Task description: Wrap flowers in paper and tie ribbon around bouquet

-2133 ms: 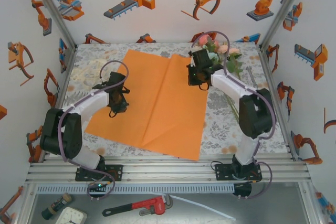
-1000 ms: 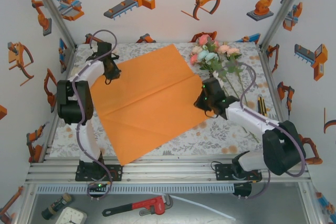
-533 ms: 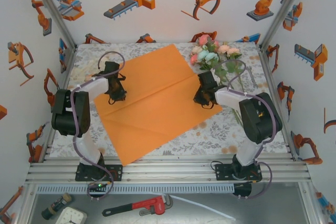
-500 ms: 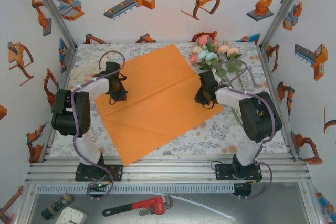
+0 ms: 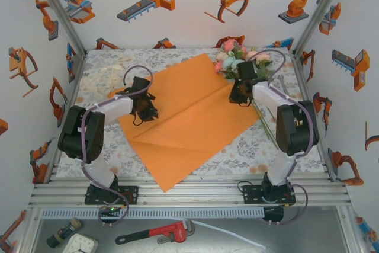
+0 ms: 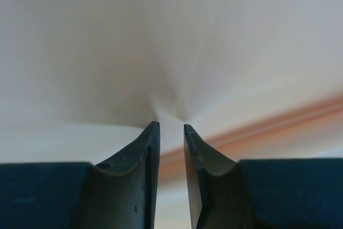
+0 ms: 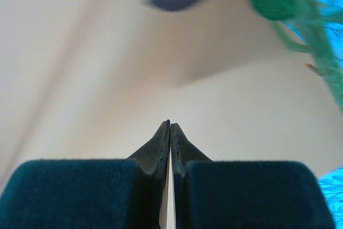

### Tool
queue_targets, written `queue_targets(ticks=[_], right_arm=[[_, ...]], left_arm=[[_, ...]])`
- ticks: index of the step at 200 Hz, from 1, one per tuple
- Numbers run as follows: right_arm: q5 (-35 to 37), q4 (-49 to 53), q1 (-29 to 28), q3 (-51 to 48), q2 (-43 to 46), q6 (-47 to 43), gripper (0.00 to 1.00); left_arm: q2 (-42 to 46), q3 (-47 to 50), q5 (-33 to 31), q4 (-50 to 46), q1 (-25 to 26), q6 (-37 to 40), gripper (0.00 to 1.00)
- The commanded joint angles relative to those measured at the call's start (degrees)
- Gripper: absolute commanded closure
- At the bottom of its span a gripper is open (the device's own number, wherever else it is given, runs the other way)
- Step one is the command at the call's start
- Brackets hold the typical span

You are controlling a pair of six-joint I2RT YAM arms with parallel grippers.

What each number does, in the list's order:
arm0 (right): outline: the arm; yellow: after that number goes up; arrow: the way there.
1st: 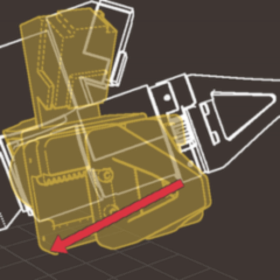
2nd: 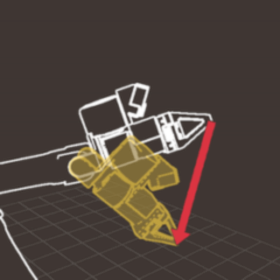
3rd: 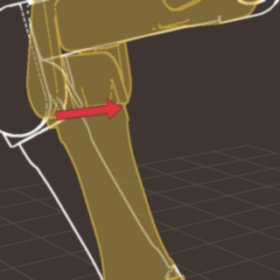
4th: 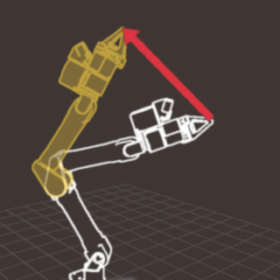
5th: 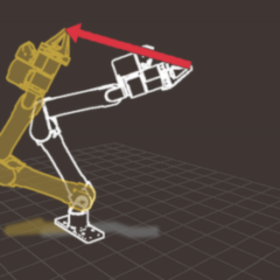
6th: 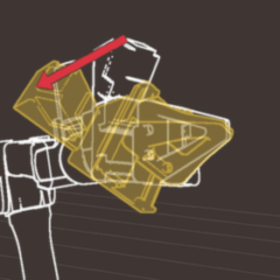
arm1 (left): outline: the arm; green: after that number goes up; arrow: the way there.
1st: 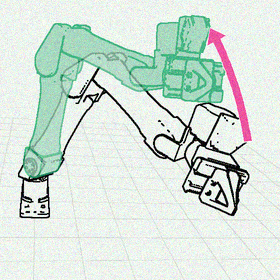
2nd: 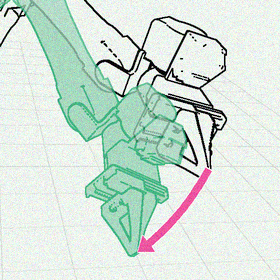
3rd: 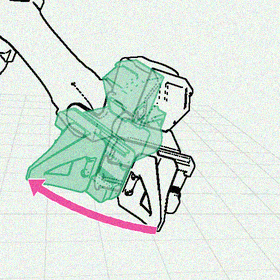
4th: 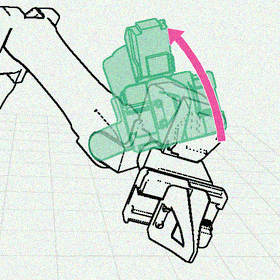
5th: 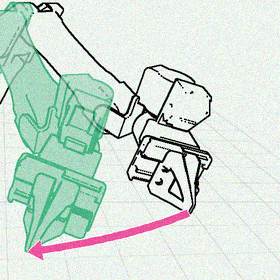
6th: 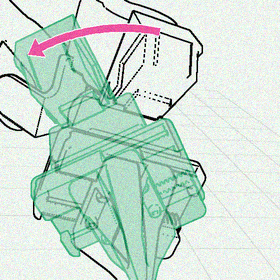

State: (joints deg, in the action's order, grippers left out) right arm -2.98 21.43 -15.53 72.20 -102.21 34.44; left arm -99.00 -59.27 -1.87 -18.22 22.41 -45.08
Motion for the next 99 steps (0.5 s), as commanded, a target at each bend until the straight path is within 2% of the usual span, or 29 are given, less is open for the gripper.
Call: queue_targets(ticks=[1,19,41,55,99], right_arm=[[-4.37,2.3,-3.87,4.9,3.17,-1.13,0.88],[-3.23,0.88,-4.42,7.89,-0.13,2.1,0.88],[-4.86,-1.51,-4.79,13.17,-6.51,2.83,0.81],[-5.14,0.65,-4.89,18.36,-11.59,2.34,0.79],[-5.49,-3.18,-5.52,25.13,-22.13,-0.62,0.72]], left_arm=[[1.32,-6.45,-6.25,-3.66,-1.06,3.94,0.7],[-2.36,-10.91,-6.87,-2.66,-2.44,4.78,0.71],[-7.68,-15.74,-6.15,-1.53,-3.24,5.79,0.71],[-10.49,-17.6,-5.9,-1.54,-3.82,5.33,0.71],[-10.08,-13.43,-5.57,1.84,-4.84,2.9,0.72]])
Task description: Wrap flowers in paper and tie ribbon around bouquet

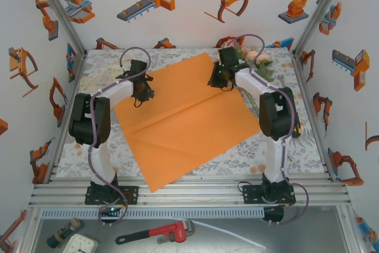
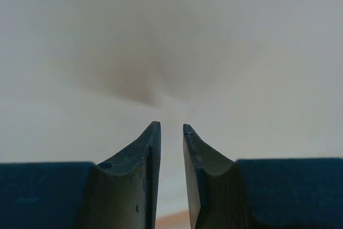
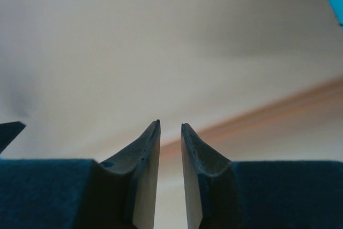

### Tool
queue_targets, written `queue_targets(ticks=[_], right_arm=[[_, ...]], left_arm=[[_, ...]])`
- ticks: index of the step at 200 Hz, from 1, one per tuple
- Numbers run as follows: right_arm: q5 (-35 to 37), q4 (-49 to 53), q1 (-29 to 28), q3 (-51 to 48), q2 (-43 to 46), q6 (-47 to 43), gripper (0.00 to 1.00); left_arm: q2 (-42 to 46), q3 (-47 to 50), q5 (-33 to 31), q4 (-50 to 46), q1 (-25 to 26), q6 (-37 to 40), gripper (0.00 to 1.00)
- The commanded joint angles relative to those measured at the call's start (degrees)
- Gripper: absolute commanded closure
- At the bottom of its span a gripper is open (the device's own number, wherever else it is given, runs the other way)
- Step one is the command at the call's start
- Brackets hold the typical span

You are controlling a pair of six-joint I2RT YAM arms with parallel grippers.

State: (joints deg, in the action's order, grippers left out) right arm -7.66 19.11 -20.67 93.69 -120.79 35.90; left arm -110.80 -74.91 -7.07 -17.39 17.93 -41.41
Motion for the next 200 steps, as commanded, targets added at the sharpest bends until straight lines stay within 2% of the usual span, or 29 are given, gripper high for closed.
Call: queue_targets(ticks=[1,18,37,57,92,107,122,154,172,185,200], right_arm=[[-0.8,-0.85,-0.45,3.8,-3.65,-2.21,0.72],[0.02,-0.03,-0.92,7.3,-7.5,-4.2,0.72],[-0.02,1.03,-1.26,10.83,-11.65,-5.04,0.81],[-0.69,1.68,-1.78,14.37,-15.58,-5.31,0.86],[-2.28,5.84,-3.1,25.64,-24.24,-7.19,0.86],[-3.68,8.11,-3.15,30.94,-27.62,-7.0,0.87],[-3.65,10.47,-3.15,34.99,-29.5,-7.37,0.87],[-2.41,14.73,-2.93,42.19,-29.67,-9.4,0.85],[-5.22,18.51,-2.99,45.38,-26.9,-9.31,0.82],[-6.74,17.97,-3.11,41.83,-22.13,-9.09,0.81],[-4.31,14.74,-3.07,31.45,-14.56,-9.09,0.8]], left_arm=[[1.81,2.36,-0.43,1.02,-0.4,-0.82,0.72],[3.88,5.46,-1.03,1.54,-0.42,-1.62,0.72],[7.29,10.38,-1.86,3.23,-0.46,-3.13,0.72],[10.64,15.57,-2.89,4.39,-0.41,-5.04,0.72],[16.2,22.97,-5.75,6.84,-0.42,-7.2,0.72],[17.77,22.91,-5.46,7.12,-0.59,-6.25,0.7],[18.47,21.33,-4.19,7.19,-0.58,-4.08,0.65],[17.39,17.65,-1.45,7.92,-0.27,-1.47,0.63],[15.21,15.42,-0.65,8.37,-0.26,-0.21,0.63],[13.2,14.01,0.86,9.56,-0.19,0.95,0.63],[10.63,12.01,0.96,9.88,-0.18,1.44,0.63]])
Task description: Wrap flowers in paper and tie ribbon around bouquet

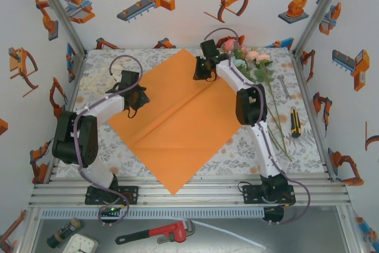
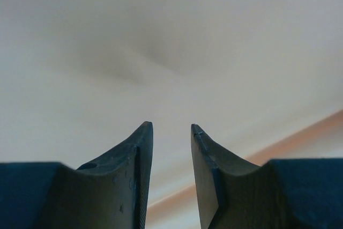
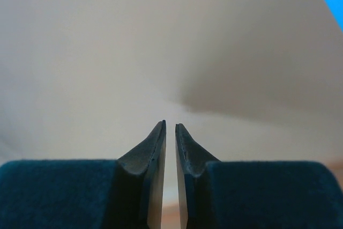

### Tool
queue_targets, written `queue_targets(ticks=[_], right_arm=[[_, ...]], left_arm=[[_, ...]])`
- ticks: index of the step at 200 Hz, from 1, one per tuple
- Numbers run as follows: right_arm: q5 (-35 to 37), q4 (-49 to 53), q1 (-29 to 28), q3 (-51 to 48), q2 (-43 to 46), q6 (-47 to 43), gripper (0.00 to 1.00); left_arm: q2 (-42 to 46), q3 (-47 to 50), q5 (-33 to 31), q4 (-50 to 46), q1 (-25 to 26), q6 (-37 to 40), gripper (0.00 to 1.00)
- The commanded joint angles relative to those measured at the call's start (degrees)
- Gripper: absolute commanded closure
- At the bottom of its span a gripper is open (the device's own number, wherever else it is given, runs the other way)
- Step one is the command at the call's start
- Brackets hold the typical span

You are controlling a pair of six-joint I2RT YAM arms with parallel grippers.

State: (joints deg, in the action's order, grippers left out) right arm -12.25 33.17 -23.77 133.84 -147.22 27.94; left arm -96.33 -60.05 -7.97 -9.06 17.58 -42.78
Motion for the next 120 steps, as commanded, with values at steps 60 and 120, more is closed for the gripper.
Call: queue_targets(ticks=[60,120], right_arm=[[7.07,-11.9,4.25,-40.94,26.13,-0.82,0.83],[13.0,-13.82,9.21,-47.71,25.0,-3.06,0.86]], left_arm=[[-11.77,-7.27,1.02,3.19,-0.62,3.26,0.68],[-12.5,-4.97,0.21,4.35,-0.79,-1.14,0.7]])
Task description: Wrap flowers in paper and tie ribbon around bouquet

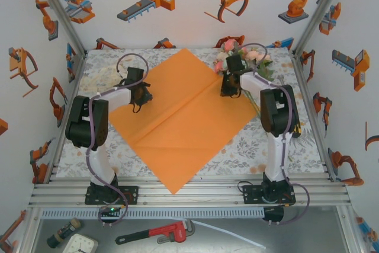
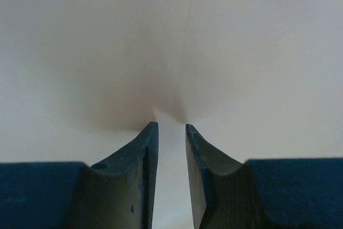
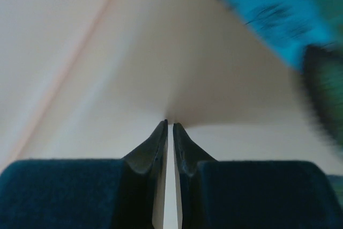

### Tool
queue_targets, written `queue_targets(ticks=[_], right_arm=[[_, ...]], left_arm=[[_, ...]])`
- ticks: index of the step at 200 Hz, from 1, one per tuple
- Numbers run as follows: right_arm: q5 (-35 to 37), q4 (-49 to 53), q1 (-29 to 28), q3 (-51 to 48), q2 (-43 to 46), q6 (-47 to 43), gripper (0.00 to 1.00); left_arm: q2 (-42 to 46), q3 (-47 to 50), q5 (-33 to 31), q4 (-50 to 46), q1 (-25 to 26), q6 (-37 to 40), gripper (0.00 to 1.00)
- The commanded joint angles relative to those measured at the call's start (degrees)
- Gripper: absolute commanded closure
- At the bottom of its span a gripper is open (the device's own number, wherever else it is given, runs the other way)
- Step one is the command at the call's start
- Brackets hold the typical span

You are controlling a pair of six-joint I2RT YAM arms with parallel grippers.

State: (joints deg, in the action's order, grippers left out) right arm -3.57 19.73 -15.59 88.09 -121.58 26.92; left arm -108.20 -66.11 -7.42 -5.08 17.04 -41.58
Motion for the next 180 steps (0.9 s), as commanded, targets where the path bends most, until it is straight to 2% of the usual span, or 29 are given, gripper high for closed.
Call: queue_targets(ticks=[1,25,56,79,99,125,138,163,180], right_arm=[[4.43,-0.25,1.06,-2.01,-0.57,-2.04,0.86],[6.64,0.7,2.44,-2.41,0.75,-1.96,0.85],[-0.14,3.88,2.65,1.74,3.4,-4.9,0.81],[-4.97,5.03,2.59,2.14,10.26,-5.36,0.78],[-2.47,7.32,2.6,-0.83,17.34,-7.8,0.75],[8.06,11.6,2.85,-7.74,25.22,-15.53,0.66],[12.53,15.23,3.46,-10.06,26.68,-19.64,0.55],[17.11,21.85,5.48,-12.17,26.8,-24.44,0.43],[15.79,22.93,7.57,-13.27,26.47,-24.98,0.39]], left_arm=[[-0.57,1.12,-0.41,0.36,-0.16,-2.49,0.7],[0.22,3.63,-1.45,1.94,0.03,-7.23,0.71],[0.95,4.69,0.02,5.22,1.58,-10.43,0.7],[2.02,2.67,0.56,5.14,2.82,-11.11,0.65],[4.02,0.66,0.61,4.28,3.0,-9.8,0.62],[8.48,-1.09,1.0,2.34,3.29,-3.63,0.56],[11.31,-0.88,2.62,2.21,3.69,0.97,0.53],[17.9,0.89,3.47,0.49,6.05,11.35,0.51],[22.62,3.41,3.65,-0.15,7.88,16.97,0.49]])
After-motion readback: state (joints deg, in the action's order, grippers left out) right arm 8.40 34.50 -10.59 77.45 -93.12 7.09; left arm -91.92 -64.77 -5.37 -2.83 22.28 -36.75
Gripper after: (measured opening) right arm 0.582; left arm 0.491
